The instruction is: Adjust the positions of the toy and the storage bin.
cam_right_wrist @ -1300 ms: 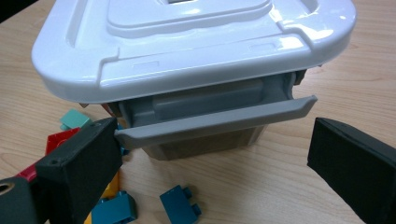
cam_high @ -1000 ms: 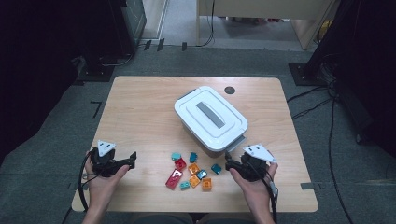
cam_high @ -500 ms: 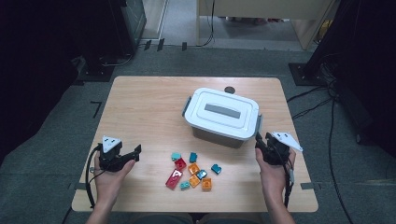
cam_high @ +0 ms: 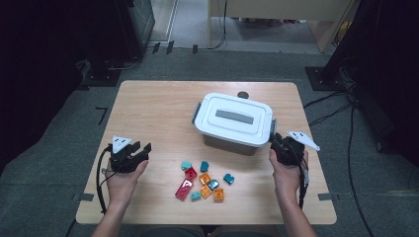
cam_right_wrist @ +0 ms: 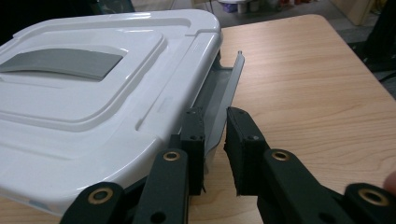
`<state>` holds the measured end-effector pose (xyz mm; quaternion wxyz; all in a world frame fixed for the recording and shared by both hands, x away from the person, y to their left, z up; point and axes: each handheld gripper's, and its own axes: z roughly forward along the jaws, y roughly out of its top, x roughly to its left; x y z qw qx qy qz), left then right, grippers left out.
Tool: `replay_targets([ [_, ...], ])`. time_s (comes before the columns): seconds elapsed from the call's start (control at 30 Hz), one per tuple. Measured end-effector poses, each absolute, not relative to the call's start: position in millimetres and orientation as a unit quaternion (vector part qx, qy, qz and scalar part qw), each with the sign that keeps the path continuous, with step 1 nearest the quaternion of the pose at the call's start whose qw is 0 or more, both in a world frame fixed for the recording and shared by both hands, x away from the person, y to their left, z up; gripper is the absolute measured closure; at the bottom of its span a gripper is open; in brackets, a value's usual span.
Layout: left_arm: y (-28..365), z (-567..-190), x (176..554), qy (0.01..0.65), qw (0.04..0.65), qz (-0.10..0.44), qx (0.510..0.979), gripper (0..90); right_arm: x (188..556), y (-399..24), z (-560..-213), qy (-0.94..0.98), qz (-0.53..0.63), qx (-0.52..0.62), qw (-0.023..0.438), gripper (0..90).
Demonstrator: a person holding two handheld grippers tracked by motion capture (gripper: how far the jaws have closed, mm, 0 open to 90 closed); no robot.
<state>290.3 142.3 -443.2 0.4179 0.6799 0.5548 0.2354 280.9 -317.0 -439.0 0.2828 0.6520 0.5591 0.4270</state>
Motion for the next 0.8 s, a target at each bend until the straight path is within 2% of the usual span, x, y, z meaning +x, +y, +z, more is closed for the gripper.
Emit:
replay_targets([
  [0.23, 132.7, -439.3, 295.4, 0.543, 0.432, 0.224, 0.685, 64.1, 289.0, -314.6, -437.6, 0.57, 0.444, 0.647, 0.244, 82.9],
  [0.5, 120.3, -431.9, 283.2, 0.509, 0.467, 0.207, 0.693, 62.2, 287.7, -286.7, -438.2, 0.569, 0.464, 0.644, 0.218, 86.7],
  [0.8, 117.6, -426.5, 257.7, 0.485, 0.489, 0.189, 0.7, 56.7, 282.1, -271.5, -440.7, 0.553, 0.462, 0.65, 0.242, 86.6],
])
